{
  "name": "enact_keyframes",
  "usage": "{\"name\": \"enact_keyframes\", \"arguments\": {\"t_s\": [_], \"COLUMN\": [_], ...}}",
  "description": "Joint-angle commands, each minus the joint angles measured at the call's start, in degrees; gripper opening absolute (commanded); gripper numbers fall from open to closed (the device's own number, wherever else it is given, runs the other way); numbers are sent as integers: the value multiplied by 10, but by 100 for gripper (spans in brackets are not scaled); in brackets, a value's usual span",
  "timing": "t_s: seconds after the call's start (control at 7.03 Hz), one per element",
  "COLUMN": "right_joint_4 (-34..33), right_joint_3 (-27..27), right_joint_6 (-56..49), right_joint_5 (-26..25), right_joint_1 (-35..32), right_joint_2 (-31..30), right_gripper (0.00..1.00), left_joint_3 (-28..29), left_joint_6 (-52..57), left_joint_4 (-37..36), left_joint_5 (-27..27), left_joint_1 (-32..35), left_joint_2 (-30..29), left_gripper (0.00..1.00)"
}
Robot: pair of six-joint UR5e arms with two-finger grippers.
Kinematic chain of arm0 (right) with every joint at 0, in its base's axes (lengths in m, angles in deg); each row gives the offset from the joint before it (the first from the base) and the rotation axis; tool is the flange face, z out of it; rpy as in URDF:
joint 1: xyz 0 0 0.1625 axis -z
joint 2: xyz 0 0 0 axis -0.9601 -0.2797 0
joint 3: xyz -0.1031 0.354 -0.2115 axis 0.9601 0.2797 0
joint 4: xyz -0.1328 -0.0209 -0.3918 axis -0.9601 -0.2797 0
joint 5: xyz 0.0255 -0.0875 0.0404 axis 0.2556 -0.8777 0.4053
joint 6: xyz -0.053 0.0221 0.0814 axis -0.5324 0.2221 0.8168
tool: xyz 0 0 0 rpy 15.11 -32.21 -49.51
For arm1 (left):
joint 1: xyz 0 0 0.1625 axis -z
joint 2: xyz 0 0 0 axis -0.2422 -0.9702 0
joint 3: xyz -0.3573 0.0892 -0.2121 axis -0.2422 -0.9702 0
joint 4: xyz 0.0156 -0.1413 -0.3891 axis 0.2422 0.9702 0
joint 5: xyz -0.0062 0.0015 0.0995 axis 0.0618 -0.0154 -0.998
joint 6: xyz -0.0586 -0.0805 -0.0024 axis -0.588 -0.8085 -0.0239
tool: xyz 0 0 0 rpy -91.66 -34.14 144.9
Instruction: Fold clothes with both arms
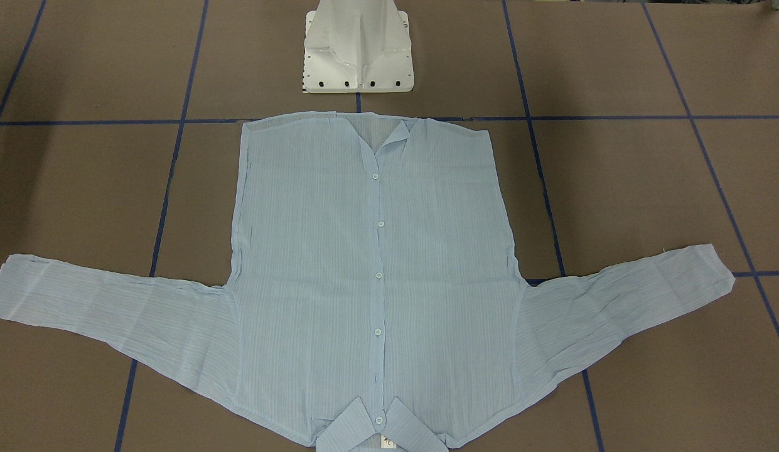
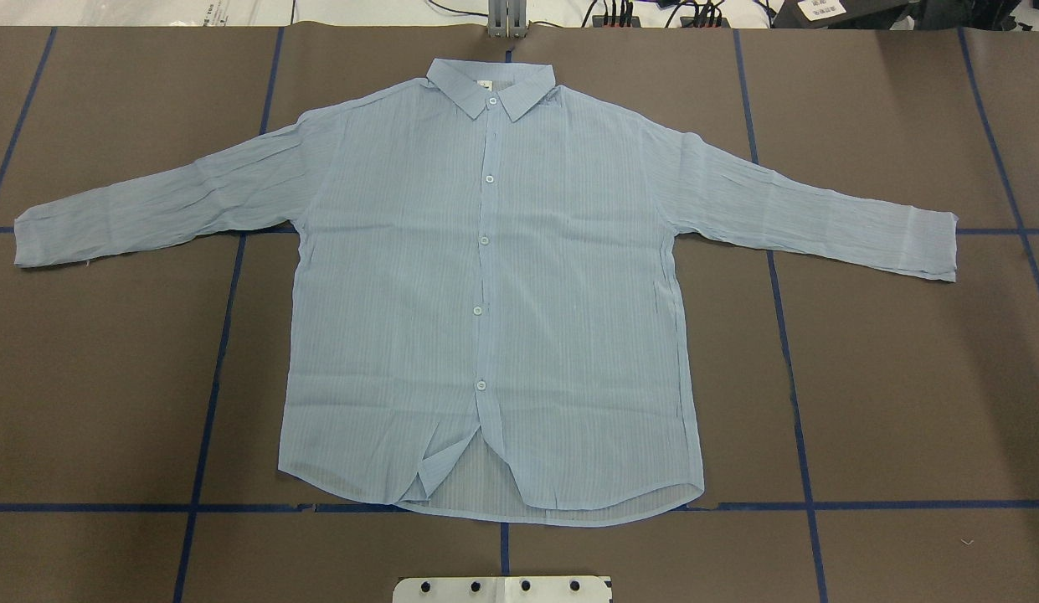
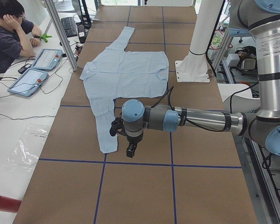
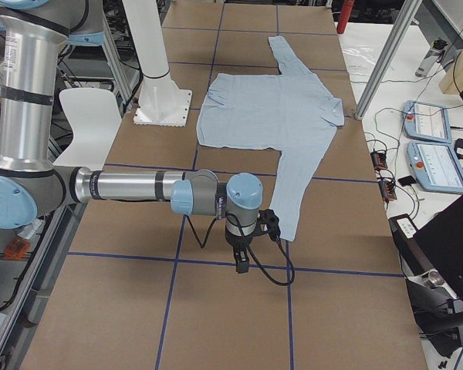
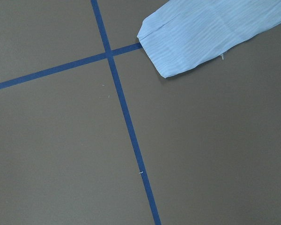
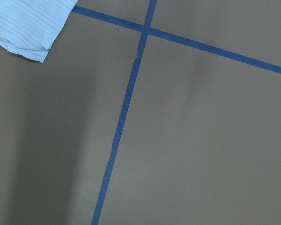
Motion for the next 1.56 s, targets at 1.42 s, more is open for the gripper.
{"name": "enact_keyframes", "arguments": {"t_s": [1.42], "right_joint_4": [277], "right_joint_3": [75], "right_joint_6": [248], "right_joint_5": [7], "right_joint_1": [96], "right_joint_2": [100], "right_gripper": [100], "left_joint_3": [38], "left_joint_6": [-89], "left_joint_4": [243], "left_joint_5": [-41], "left_joint_1": [1], "left_joint_2": [-98], "left_gripper": [100]}}
